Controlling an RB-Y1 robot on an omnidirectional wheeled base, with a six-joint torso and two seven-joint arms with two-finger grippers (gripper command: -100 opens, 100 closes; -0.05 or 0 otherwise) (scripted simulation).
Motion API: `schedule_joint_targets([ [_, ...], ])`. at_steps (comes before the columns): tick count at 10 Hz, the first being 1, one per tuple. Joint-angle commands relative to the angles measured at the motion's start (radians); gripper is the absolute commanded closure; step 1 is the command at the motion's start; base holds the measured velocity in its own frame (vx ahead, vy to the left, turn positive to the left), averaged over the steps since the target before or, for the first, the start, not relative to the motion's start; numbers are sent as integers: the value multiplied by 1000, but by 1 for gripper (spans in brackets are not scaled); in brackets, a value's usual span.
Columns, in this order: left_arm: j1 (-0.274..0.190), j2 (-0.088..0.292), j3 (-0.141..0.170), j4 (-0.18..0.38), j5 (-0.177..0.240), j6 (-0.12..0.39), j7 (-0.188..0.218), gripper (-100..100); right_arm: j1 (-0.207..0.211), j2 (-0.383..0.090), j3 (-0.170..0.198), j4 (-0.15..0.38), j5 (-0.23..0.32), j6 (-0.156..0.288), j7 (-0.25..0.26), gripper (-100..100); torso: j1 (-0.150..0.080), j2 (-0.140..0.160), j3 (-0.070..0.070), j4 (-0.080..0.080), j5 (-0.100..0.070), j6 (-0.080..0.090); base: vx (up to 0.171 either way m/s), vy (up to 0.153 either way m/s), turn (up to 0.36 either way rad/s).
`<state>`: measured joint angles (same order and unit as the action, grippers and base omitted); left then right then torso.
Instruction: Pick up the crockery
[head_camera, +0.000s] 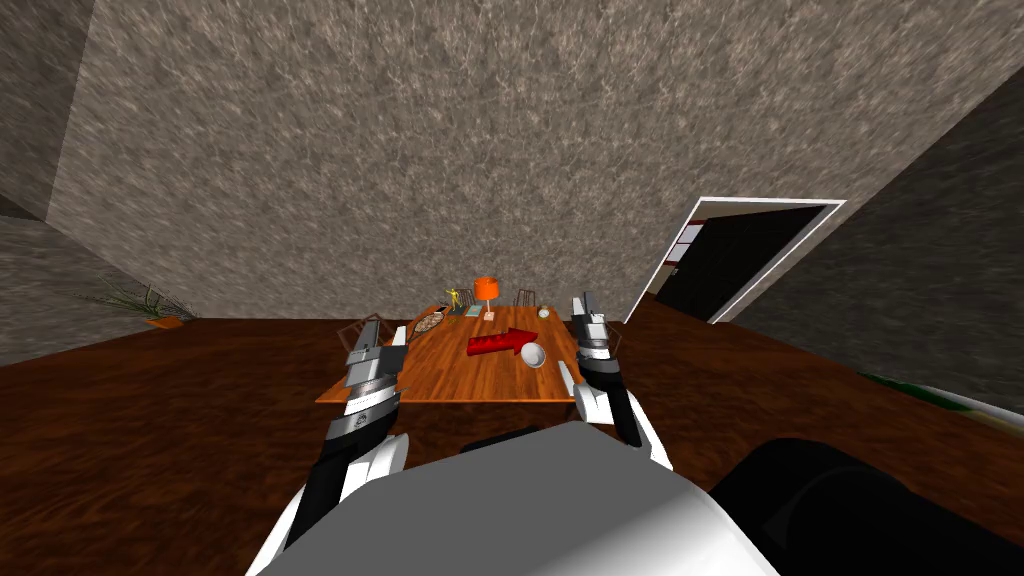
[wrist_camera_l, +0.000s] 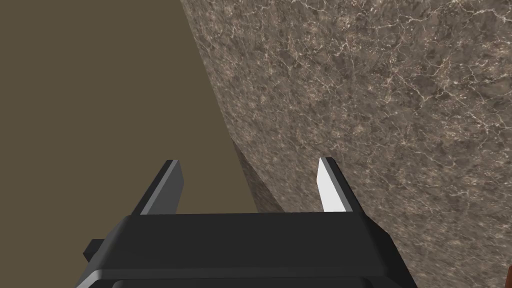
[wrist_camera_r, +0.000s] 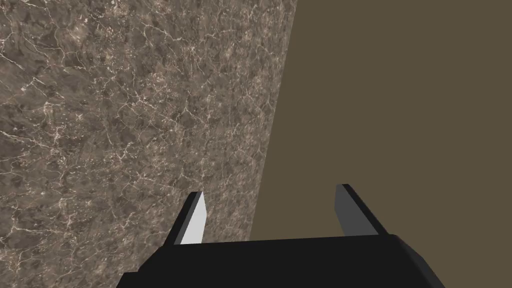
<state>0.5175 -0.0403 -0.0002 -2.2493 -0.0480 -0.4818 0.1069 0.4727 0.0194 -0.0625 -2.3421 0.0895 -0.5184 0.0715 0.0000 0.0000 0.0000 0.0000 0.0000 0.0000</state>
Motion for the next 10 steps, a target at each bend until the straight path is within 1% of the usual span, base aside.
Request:
schedule_joint_targets([
  [1, 0, 0, 0, 0, 0, 0, 0, 0, 2, -29, 2, 7, 7, 3, 3, -100, 0, 0, 0, 0, 0, 0, -15, 10, 43],
  [3, 0, 0, 0, 0, 0, 0, 0, 0, 6, -75, 6, 25, 22, 10, 10, -100, 2, 2, 1, 0, 0, 0, -41, 34, 73],
  [5, 0, 0, 0, 0, 0, 0, 0, 0, 13, -125, 13, 53, 45, 24, 21, -100, 2, 4, 2, 1, 1, 0, -62, 46, 134],
  [8, 0, 0, 0, 0, 0, 0, 0, 0, 27, -202, 21, 118, 90, 60, 42, -100, 4, 5, 3, 1, 1, 0, -71, 54, 185],
  [10, 0, 0, 0, 0, 0, 0, 0, 0, 40, -258, 22, 174, 125, 97, 59, -100, 3, 4, 2, 1, 1, 0, -51, 48, 231],
])
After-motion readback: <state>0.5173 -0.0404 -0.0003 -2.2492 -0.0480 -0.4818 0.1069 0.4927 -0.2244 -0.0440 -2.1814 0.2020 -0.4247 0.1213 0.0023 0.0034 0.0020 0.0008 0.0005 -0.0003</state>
